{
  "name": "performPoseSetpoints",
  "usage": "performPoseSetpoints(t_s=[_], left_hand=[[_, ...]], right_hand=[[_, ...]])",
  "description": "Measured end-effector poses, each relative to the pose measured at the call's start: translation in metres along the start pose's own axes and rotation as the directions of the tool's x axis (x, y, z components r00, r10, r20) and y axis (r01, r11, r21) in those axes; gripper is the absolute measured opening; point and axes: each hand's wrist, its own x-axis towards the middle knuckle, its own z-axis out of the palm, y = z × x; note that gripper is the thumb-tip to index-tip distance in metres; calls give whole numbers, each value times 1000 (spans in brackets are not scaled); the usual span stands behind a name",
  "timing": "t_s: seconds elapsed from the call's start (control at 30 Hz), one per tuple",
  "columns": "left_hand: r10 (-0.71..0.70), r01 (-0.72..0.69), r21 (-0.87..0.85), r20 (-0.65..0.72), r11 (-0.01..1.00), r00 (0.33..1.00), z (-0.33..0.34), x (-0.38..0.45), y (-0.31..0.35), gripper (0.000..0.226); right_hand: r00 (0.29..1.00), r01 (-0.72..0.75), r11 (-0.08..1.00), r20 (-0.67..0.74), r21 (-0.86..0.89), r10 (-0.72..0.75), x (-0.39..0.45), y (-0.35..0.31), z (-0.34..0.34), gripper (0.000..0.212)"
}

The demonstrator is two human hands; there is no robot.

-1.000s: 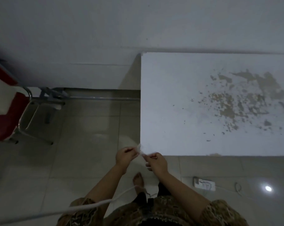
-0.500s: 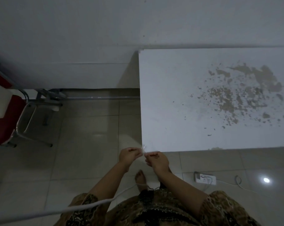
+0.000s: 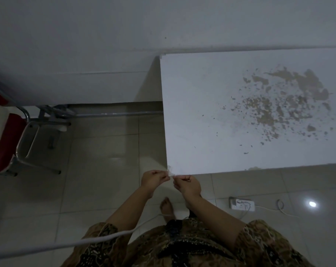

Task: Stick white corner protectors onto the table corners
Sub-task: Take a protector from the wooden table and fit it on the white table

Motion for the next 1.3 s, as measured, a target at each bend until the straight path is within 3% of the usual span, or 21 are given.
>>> performPoseSetpoints(t_s=[0.23, 0.5, 0.73, 1.03, 1.17, 1.27, 1.3], left_hand=[[-9, 9, 12, 1, 1000, 1000, 3, -2, 0, 13], [-36, 37, 33, -12, 999, 999, 2, -3, 0, 2], [-6, 6, 9, 10, 1000, 1000, 5, -10, 3, 11], [40, -40, 26, 7, 999, 999, 7, -10, 3, 14], [47, -47, 28, -13, 999, 999, 7, -9, 2, 14], [32, -29, 53, -62, 998, 998, 10, -9, 3, 11], [32, -27, 62, -78, 998, 996, 12, -9, 4, 11]], right_hand=[[1000, 7, 1000, -10, -31, -7, 2, 3, -1, 17], [999, 20, 1000, -41, -9, -20, 2, 3, 0, 16], [998, 13, 1000, -59, 2, -13, 1, 1, 1, 18], [997, -28, 994, -72, 104, 36, 5, 2, 1, 21], [991, -135, 976, 32, 168, 132, 4, 4, -1, 19], [971, -227, 950, 127, 216, 204, 0, -1, -1, 40], [969, -228, 952, 147, 203, 201, 1, -2, 0, 36]])
